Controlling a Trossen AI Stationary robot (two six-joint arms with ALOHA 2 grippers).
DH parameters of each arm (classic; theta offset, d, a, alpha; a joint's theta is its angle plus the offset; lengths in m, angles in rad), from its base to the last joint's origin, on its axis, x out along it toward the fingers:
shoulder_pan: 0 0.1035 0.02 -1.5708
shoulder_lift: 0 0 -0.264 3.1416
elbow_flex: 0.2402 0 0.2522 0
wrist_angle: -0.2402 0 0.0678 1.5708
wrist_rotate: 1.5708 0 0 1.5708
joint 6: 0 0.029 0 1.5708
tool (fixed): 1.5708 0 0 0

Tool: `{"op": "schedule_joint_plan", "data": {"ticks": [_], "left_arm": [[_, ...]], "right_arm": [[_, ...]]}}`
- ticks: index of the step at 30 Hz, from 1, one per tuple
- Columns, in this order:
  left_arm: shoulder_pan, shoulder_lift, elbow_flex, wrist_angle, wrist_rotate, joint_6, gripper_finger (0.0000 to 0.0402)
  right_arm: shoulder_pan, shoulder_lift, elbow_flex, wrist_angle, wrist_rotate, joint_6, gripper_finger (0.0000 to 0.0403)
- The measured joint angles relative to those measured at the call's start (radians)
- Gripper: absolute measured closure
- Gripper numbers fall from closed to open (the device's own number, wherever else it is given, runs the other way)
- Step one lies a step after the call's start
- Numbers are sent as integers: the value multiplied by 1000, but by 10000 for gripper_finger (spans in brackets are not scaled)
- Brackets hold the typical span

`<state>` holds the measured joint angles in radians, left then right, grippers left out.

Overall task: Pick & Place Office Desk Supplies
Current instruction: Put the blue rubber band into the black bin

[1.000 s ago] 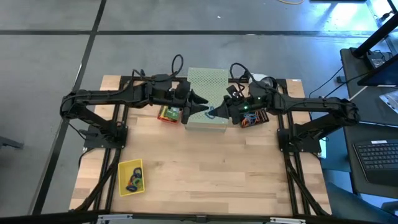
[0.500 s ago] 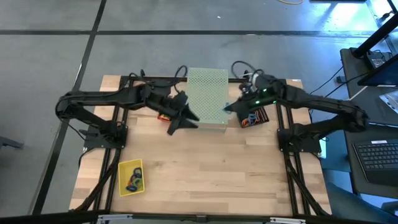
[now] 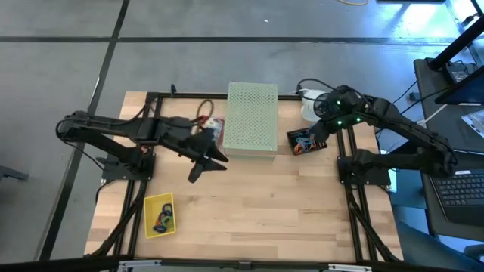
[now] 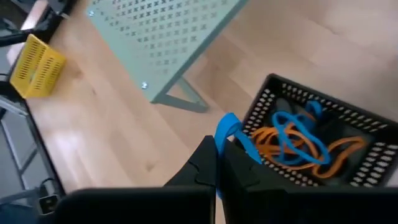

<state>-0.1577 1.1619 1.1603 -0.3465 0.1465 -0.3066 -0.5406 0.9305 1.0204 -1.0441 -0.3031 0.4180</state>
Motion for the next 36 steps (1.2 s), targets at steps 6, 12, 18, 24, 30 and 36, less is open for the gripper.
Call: {"op": "schedule_joint_plan", "data": {"ticks": [6, 12, 18, 24, 30, 36], "left_arm": [[-34, -139, -220, 245, -129, -93, 274], [-75, -204, -318, 373, -227, -101, 274], [-78, -206, -319, 372, -233, -101, 274], [-78, -206, -319, 365, -238, -101, 274], [-78, -205, -319, 365, -258, -101, 274], [-76, -205, -319, 365, -263, -101, 274]], "right_arm": [[-63, 0, -75, -18, 20, -54, 403], [-85, 1, -238, 52, 86, -38, 403], [-84, 1, -329, 144, 132, -6, 403], [-84, 36, -378, 181, 180, 0, 403], [-84, 85, -394, 245, 184, -12, 403], [-84, 112, -394, 263, 171, -59, 382]]}}
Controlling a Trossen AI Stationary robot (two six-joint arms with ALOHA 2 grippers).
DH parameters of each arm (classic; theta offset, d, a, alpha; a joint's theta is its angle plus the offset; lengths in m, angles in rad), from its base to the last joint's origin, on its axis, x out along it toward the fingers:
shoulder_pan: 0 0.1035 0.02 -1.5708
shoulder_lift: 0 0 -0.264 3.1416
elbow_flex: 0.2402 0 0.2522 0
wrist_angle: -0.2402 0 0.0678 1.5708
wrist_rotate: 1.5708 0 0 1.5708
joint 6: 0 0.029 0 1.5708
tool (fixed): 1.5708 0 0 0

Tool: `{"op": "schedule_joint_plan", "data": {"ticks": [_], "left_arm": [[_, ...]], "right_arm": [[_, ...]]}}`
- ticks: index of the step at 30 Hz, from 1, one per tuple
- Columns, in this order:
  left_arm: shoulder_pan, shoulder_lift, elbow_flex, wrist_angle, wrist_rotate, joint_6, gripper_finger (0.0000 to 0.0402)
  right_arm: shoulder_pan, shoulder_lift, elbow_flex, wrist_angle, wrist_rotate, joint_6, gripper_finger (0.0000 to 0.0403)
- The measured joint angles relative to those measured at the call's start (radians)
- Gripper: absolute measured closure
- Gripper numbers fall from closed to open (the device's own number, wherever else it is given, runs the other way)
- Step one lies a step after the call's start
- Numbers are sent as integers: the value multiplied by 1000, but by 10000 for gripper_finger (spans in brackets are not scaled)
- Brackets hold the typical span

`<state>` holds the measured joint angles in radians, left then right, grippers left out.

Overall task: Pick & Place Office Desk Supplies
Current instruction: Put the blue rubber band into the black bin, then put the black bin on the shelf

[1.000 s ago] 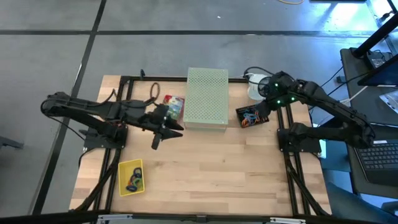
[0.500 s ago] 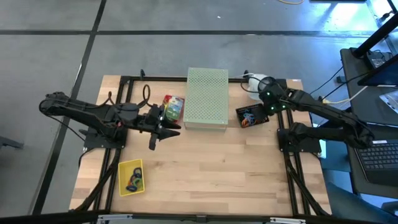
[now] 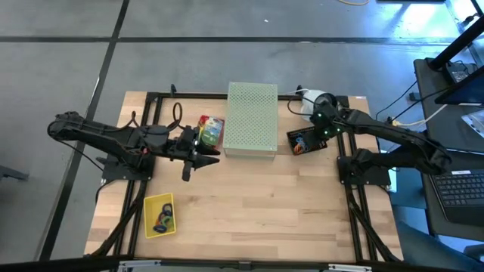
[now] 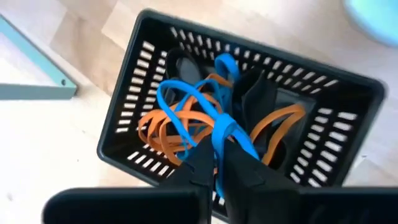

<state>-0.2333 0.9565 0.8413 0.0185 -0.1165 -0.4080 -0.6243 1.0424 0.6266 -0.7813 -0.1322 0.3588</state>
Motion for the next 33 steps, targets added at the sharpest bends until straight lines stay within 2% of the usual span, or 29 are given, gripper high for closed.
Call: {"op": "schedule_joint_plan", "data": {"ticks": [4, 12, 15, 27, 33], "left_arm": [[0, 0, 0, 0, 0, 0, 274], [0, 0, 0, 0, -4, 1, 274], [0, 0, 0, 0, -4, 1, 274], [0, 0, 0, 0, -3, 0, 274], [0, 0, 0, -1, -3, 1, 274]], "right_arm": [[0, 13, 0, -1, -40, -8, 348], [0, 16, 0, -2, -76, 42, 254], [0, 15, 0, -1, -94, 49, 234], [12, 15, 8, 42, -130, 40, 231], [54, 15, 126, -10, -111, -56, 238]]}}
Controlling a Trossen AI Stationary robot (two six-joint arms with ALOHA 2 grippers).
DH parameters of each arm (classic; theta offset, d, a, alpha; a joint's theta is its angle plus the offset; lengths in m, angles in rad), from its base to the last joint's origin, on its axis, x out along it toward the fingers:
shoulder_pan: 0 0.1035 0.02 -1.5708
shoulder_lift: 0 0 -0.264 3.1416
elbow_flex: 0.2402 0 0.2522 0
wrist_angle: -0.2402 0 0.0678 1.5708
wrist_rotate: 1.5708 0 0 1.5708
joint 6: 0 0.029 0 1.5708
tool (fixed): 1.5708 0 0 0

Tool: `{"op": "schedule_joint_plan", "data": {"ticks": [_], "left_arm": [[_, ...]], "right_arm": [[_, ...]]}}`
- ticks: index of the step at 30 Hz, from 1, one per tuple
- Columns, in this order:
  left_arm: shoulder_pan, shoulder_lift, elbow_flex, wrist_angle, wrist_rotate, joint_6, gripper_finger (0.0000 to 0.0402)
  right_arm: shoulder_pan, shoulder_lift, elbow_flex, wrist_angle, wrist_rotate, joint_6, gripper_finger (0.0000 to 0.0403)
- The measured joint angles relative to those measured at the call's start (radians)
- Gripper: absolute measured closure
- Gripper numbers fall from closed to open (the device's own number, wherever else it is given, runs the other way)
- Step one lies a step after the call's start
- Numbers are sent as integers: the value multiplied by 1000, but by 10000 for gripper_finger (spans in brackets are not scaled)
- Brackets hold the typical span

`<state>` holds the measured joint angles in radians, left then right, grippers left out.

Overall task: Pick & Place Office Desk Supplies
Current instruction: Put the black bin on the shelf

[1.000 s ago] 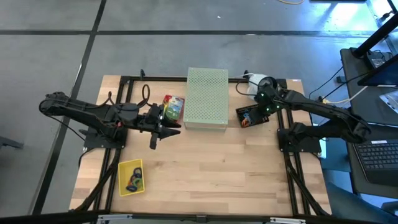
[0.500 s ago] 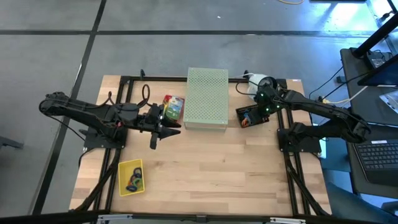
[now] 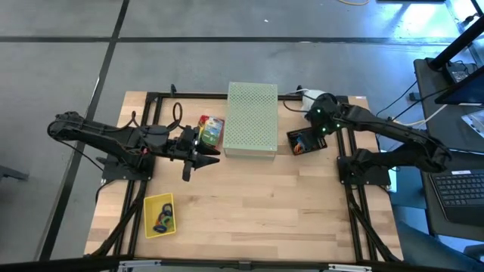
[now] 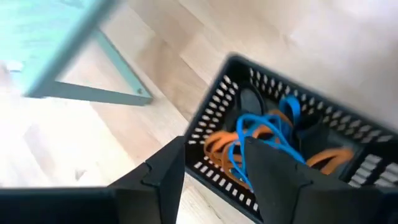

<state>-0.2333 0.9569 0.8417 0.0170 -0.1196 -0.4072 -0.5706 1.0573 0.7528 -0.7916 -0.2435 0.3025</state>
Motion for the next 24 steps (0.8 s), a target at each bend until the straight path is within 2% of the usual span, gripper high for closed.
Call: {"op": "schedule_joint_plan", "data": {"ticks": [5, 10, 13, 19, 24], "left_arm": [[0, 0, 0, -1, 1, 0, 274], [0, 0, 0, -6, 1, 0, 274], [0, 0, 1, -22, -1, 0, 274], [0, 0, 1, -25, -14, 1, 274], [0, 0, 1, -25, -17, 2, 274]], "right_arm": [[51, 0, 110, -179, 31, -124, 246], [119, 0, 133, -383, 85, -266, 254], [162, 0, 133, -393, 122, -294, 255], [224, 8, 128, -354, 272, -355, 255], [250, 37, 94, -326, 292, -406, 255]]}}
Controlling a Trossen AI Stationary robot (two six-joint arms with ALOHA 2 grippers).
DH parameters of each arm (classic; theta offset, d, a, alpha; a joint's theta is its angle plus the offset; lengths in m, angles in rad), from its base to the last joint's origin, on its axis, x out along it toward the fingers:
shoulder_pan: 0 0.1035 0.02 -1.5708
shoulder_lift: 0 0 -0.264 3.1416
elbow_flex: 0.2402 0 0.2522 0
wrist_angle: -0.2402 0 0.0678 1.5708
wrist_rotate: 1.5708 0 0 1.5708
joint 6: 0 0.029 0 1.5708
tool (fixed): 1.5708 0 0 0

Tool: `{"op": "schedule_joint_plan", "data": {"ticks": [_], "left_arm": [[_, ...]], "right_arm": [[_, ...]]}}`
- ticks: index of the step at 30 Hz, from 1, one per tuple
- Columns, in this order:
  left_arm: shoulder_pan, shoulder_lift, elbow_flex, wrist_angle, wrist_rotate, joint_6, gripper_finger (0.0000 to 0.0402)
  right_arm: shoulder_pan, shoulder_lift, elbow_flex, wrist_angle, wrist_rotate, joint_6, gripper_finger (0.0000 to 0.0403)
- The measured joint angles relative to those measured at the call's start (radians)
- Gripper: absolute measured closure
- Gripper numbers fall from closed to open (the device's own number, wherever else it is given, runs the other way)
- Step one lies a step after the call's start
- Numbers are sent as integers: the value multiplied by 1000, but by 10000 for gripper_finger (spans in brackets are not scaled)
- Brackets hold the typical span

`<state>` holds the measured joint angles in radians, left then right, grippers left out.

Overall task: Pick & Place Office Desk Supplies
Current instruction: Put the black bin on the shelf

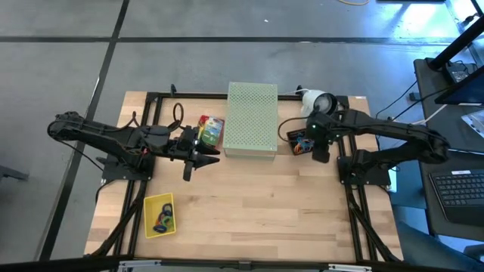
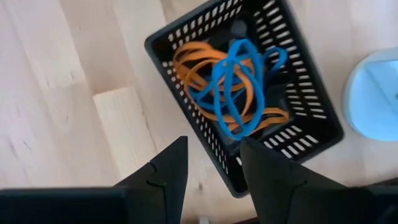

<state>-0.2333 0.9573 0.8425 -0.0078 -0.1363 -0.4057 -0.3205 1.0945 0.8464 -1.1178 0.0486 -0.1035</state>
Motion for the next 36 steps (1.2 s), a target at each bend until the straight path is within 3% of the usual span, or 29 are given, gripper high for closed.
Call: {"op": "schedule_joint_plan", "data": {"ticks": [21, 36], "left_arm": [[0, 0, 0, -36, -3, 8, 274], [0, 0, 0, -49, -4, 17, 274]], "right_arm": [[84, 208, -18, 126, -13, -144, 255], [105, 214, -91, 169, -13, -134, 255]]}}
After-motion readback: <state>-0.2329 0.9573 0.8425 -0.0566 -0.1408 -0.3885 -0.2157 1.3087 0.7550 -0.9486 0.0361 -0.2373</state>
